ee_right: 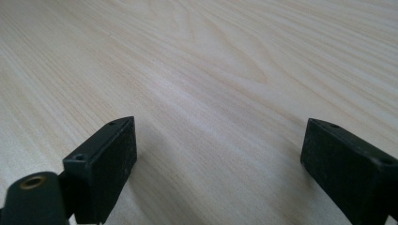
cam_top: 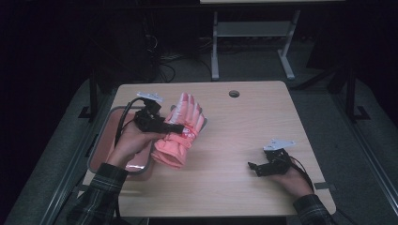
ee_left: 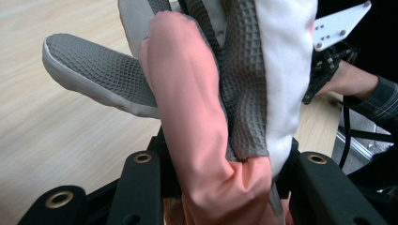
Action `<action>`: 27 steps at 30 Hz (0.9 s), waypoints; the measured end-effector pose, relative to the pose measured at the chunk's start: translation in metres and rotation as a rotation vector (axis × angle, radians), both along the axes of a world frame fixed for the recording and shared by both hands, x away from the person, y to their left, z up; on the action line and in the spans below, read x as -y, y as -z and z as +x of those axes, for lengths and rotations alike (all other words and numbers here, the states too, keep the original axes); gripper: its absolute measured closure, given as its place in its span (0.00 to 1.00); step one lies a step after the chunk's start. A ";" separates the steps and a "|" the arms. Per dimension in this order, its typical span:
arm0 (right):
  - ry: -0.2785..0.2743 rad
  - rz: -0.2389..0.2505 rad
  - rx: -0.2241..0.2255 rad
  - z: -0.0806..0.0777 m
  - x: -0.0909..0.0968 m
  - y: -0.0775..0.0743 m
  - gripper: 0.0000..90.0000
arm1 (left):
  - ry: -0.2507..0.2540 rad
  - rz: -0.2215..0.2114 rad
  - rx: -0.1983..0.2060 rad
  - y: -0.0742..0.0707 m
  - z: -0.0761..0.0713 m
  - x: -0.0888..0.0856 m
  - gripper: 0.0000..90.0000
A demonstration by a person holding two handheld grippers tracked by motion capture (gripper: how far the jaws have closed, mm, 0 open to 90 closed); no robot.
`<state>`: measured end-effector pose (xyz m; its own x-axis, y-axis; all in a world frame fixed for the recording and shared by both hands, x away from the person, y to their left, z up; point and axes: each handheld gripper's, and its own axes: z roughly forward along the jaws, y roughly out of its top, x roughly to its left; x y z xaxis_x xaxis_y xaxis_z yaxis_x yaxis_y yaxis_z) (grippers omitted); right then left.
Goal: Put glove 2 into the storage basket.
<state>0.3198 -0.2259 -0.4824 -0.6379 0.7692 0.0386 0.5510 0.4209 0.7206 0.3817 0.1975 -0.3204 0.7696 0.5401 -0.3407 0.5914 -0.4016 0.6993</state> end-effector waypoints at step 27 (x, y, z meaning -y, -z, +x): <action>-0.001 -0.002 -0.001 0.000 0.000 0.000 0.11 | -0.250 0.020 -0.003 0.002 0.003 -0.117 0.64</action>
